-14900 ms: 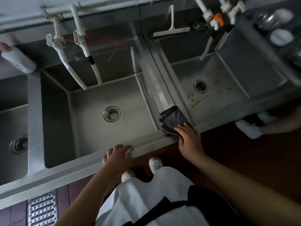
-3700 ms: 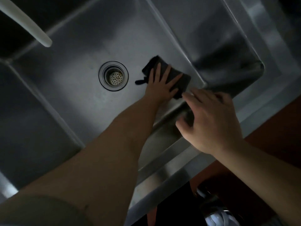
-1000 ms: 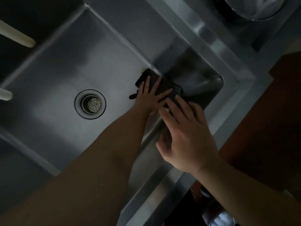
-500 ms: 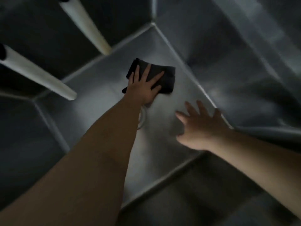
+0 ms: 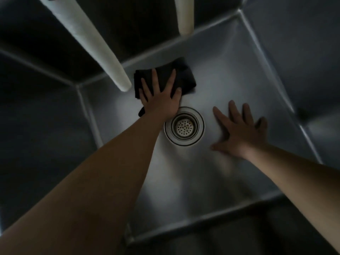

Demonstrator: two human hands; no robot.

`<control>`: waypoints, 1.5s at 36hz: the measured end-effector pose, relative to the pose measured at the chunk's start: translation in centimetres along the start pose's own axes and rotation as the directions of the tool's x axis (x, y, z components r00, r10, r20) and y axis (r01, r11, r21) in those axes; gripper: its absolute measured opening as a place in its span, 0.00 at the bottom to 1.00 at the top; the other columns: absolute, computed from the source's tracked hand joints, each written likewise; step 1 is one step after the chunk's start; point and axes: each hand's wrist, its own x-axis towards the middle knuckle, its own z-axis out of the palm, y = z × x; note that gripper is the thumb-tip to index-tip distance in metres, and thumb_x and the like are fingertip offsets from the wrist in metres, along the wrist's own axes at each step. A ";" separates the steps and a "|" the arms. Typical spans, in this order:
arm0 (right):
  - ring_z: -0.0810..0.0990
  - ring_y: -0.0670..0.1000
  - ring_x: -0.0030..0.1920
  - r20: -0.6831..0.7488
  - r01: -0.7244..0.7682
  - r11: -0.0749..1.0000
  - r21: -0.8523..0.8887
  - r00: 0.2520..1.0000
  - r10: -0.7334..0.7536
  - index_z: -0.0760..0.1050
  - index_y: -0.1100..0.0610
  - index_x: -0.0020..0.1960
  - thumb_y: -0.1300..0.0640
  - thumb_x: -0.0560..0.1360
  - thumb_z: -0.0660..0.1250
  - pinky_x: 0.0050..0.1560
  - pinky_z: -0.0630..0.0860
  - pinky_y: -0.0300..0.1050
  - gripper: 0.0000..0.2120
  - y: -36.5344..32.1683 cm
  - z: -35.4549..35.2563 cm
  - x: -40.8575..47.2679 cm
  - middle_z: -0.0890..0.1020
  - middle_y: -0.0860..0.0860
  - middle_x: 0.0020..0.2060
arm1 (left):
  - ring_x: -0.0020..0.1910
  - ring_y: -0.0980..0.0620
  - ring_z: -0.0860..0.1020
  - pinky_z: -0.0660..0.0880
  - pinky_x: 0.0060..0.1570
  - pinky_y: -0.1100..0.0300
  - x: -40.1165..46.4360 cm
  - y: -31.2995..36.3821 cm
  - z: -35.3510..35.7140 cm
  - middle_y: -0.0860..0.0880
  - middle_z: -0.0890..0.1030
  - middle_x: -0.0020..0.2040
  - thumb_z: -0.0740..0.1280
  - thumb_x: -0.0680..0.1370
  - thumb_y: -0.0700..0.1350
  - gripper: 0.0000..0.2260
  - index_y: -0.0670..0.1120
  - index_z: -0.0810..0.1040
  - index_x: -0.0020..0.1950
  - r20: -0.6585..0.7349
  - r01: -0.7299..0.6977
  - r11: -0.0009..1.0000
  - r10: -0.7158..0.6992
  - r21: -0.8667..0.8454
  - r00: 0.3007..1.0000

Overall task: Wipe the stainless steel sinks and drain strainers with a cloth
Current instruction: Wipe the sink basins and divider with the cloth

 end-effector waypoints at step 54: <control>0.37 0.58 0.79 0.084 -0.022 1.000 -0.019 0.996 0.023 0.39 0.35 0.78 0.34 0.67 0.73 0.70 0.46 0.77 0.53 -1.2 -1.4 -1.7 0.36 0.47 0.80 | 0.75 0.33 0.52 0.50 0.72 0.36 -23.7 -2.6 1.1 0.45 0.50 0.79 0.53 0.78 0.67 0.32 0.67 0.40 0.77 0.350 0.454 0.888 -0.451 0.078 0.821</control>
